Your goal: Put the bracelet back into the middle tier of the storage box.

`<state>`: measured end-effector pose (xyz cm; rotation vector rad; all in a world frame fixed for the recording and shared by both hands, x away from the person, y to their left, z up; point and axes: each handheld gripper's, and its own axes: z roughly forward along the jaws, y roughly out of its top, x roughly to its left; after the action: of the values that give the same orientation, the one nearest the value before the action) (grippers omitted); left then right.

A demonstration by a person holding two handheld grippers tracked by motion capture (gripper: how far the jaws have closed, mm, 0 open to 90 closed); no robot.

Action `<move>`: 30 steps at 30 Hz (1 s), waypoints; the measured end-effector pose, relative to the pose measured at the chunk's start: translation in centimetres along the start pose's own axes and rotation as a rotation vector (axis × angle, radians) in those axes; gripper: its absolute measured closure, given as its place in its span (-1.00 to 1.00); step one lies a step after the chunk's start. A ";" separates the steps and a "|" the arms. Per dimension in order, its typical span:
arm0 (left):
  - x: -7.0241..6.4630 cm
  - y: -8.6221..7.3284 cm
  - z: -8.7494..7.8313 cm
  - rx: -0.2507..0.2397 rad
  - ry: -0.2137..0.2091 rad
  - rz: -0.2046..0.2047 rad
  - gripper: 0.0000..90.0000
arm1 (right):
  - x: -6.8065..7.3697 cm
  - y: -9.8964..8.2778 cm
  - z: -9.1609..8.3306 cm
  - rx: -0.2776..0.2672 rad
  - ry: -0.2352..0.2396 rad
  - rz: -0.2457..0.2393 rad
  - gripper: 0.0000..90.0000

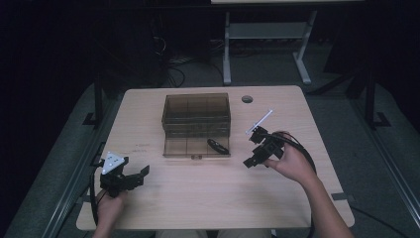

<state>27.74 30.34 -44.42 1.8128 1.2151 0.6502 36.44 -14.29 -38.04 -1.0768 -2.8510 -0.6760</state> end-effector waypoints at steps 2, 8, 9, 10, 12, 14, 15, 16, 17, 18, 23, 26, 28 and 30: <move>0.0 0.0 0.0 0.003 0.000 0.001 -0.71 | 0.0 -0.3 -0.1 0.003 -0.003 -0.001 -0.19; -0.1 0.0 0.0 0.008 -0.002 0.004 -0.71 | -0.1 -1.3 0.1 0.007 -0.007 0.005 -0.19; -0.1 0.0 0.0 0.009 -0.001 0.004 -0.71 | -0.1 -1.5 0.2 0.009 -0.007 0.006 -0.19; -0.1 0.0 0.0 0.010 -0.001 0.004 -0.71 | -0.2 -1.9 0.3 0.008 -0.003 0.013 -0.19; -0.1 0.0 0.0 0.012 -0.001 0.004 -0.71 | -0.2 -2.1 0.4 0.008 -0.003 0.011 -0.19; -0.1 0.0 0.1 0.011 -0.001 0.004 -0.71 | -0.2 -2.4 0.5 0.010 -0.002 0.015 -0.19; -0.1 0.0 0.1 0.009 -0.001 0.004 -0.71 | -0.2 -2.6 0.5 0.010 -0.003 0.016 -0.19; -0.1 0.0 0.1 0.009 -0.001 0.004 -0.71 | -0.2 -2.6 0.5 0.010 -0.003 0.016 -0.19; -0.1 0.0 0.1 0.010 -0.001 0.004 -0.71 | -0.2 -2.7 0.5 0.009 -0.003 0.018 -0.19; -0.1 0.0 0.1 0.010 -0.001 0.005 -0.71 | -0.2 -2.9 0.5 0.004 -0.003 0.020 -0.19; -0.1 0.0 0.0 0.010 -0.001 0.006 -0.71 | -0.4 -3.9 0.7 0.002 0.001 0.033 -0.19; -0.1 0.0 0.1 0.009 -0.001 0.007 -0.71 | -0.5 -4.3 0.9 0.000 0.001 0.041 -0.19; -0.2 0.0 0.1 0.008 -0.001 0.004 -0.71 | -0.6 -4.8 1.0 0.000 0.003 0.050 -0.19; -0.2 0.0 0.1 0.008 -0.002 0.003 -0.71 | -0.7 -5.2 1.1 -0.004 0.004 0.056 -0.19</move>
<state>27.73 30.13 -44.52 1.8218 1.2155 0.6460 33.80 -17.81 -41.16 -1.1494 -2.8061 -0.6791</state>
